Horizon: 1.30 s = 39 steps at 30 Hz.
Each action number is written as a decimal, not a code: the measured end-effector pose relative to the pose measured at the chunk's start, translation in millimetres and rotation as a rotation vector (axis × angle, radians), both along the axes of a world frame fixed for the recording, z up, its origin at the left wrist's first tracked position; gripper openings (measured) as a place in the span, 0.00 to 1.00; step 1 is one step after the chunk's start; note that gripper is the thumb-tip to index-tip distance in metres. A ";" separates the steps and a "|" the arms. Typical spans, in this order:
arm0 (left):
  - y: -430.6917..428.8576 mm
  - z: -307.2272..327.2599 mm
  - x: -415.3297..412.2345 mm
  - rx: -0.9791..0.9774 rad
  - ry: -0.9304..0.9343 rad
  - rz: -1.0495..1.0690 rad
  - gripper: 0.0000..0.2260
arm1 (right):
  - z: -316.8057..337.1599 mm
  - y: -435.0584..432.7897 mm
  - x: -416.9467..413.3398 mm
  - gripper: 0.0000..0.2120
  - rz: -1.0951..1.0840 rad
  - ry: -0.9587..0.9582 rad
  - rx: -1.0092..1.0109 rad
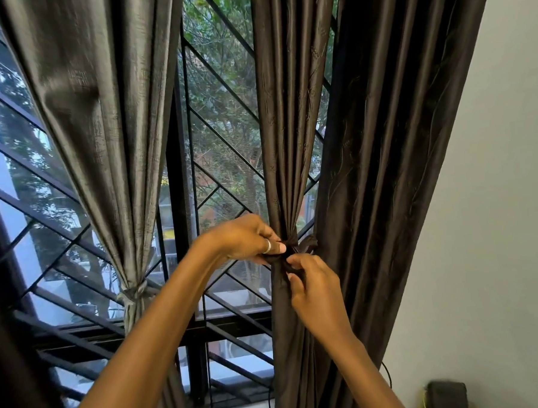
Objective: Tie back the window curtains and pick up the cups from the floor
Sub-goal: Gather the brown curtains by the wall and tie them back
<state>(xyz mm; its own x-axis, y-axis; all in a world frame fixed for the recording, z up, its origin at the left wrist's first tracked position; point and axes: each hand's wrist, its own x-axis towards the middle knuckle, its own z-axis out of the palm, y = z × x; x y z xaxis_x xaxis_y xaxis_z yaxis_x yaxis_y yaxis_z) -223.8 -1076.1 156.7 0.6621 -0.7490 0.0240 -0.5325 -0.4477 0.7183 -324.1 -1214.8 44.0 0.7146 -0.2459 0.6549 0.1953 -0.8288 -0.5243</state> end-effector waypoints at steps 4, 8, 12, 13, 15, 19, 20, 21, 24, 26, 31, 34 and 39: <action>-2.9 -4.4 1.4 -0.060 -0.131 0.002 0.06 | 7.4 2.3 -3.0 0.16 -0.042 0.095 -0.119; -2.1 -12.2 3.4 -0.103 -0.200 -0.012 0.06 | 24.5 8.1 -14.8 0.10 -0.104 0.101 -0.247; 1.0 -11.9 1.2 -0.087 -0.228 -0.076 0.08 | 52.7 6.2 -23.0 0.08 -0.106 -0.021 -0.424; 3.1 -10.6 -0.1 -0.080 -0.214 -0.093 0.08 | 60.0 2.8 -21.1 0.08 -0.078 -0.021 -0.485; 7.9 -8.5 -3.4 -0.075 -0.162 -0.113 0.07 | 72.8 -7.8 -13.1 0.10 0.010 0.019 -0.580; 17.5 -7.4 -6.0 -0.087 -0.103 -0.095 0.08 | 89.1 -28.6 0.5 0.06 0.166 0.108 -0.577; 19.6 -6.7 -5.9 -0.094 -0.089 -0.078 0.09 | 90.9 -33.2 3.3 0.05 0.161 0.113 -0.574; 21.6 -6.4 -5.6 -0.105 -0.077 -0.061 0.09 | 92.0 -37.3 5.9 0.05 0.159 0.116 -0.568; 24.9 -6.9 -5.7 -0.189 -0.042 -0.036 0.10 | 93.4 -43.6 12.0 0.05 0.203 0.106 -0.485; 24.1 -10.8 -7.6 -0.281 0.011 -0.008 0.09 | 93.1 -43.1 17.1 0.05 0.211 0.088 -0.426; 21.5 -28.0 -11.8 -0.545 0.133 0.115 0.09 | 89.9 -39.1 32.8 0.07 0.232 0.046 -0.285; 19.3 -39.5 -17.8 -0.719 0.196 0.168 0.11 | 91.2 -36.9 39.6 0.07 0.236 0.015 -0.184; 18.8 -52.6 -18.1 -0.681 -0.094 0.240 0.17 | 93.3 -30.4 46.4 0.07 0.243 -0.018 -0.084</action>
